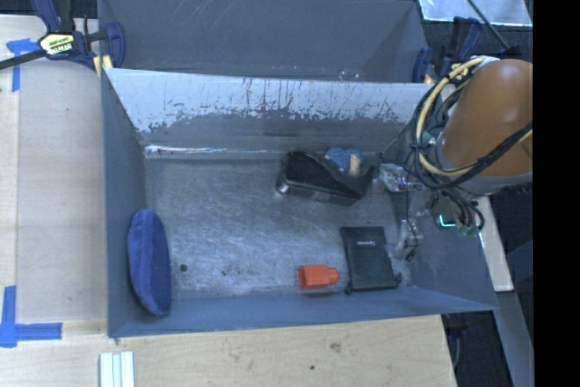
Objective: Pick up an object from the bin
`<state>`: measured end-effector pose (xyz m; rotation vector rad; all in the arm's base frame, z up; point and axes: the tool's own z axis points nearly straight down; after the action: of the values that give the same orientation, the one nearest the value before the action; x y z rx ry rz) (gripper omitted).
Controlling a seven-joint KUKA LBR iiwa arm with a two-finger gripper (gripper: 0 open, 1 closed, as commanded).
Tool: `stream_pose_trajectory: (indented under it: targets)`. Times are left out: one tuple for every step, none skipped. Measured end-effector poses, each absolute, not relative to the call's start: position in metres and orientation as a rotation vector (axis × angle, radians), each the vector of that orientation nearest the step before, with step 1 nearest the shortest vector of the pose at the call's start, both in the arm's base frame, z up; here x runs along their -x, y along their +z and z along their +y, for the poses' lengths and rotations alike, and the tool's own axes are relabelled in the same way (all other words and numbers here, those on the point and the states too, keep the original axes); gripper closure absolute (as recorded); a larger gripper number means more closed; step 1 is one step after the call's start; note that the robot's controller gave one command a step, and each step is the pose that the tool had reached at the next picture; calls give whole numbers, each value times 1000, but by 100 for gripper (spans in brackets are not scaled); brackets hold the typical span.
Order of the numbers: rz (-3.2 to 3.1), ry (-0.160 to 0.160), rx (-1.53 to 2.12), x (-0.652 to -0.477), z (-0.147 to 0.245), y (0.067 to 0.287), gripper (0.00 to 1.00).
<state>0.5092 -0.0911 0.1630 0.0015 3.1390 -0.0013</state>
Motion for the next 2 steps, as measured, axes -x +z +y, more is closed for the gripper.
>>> stream_pose_trajectory:
  targets:
    - [3140, 2, 203, -488, -86, 76, 0]
    - [3108, -1, 505, -541, -106, 72, 0]
